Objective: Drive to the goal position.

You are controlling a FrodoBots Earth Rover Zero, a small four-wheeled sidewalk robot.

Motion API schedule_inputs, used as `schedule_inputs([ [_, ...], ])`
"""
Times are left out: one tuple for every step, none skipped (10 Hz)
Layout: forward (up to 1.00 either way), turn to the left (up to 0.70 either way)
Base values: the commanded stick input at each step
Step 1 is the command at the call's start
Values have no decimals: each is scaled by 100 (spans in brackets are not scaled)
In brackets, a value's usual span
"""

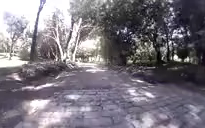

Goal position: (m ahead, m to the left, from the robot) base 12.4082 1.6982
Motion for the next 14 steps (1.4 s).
schedule_inputs([
  [85, 0],
  [85, 0],
  [85, 0],
  [85, 0],
  [85, 0],
  [85, 0],
  [85, 34],
  [85, 34],
  [85, 34],
  [85, 17],
  [85, 0],
  [85, 0],
  [85, 0],
  [85, 0],
])
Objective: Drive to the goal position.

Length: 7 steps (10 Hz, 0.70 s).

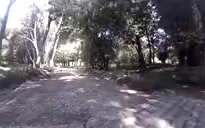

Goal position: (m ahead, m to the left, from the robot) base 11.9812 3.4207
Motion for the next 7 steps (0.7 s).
schedule_inputs([
  [85, 0],
  [85, 0],
  [85, 0],
  [85, 0],
  [85, 0],
  [85, 0],
  [85, 0],
])
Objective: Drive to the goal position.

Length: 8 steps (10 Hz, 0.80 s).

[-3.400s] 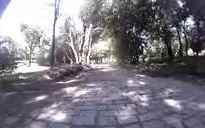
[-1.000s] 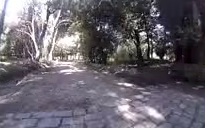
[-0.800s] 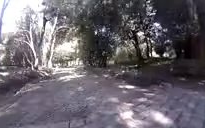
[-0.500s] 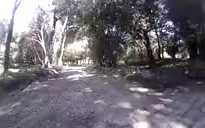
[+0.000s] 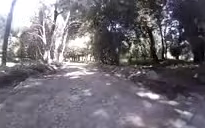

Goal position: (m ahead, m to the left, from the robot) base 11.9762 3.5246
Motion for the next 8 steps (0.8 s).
schedule_inputs([
  [85, 0],
  [85, 0],
  [85, 0],
  [85, 0],
  [85, 0],
  [85, 0],
  [85, 0],
  [85, 0],
])
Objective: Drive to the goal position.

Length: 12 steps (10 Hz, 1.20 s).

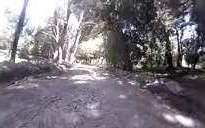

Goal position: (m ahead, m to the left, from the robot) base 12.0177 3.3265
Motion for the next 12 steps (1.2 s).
schedule_inputs([
  [85, 0],
  [85, 0],
  [85, 0],
  [85, 0],
  [85, 0],
  [85, 0],
  [85, 0],
  [85, 0],
  [85, 0],
  [85, 7],
  [85, 20],
  [85, 31],
])
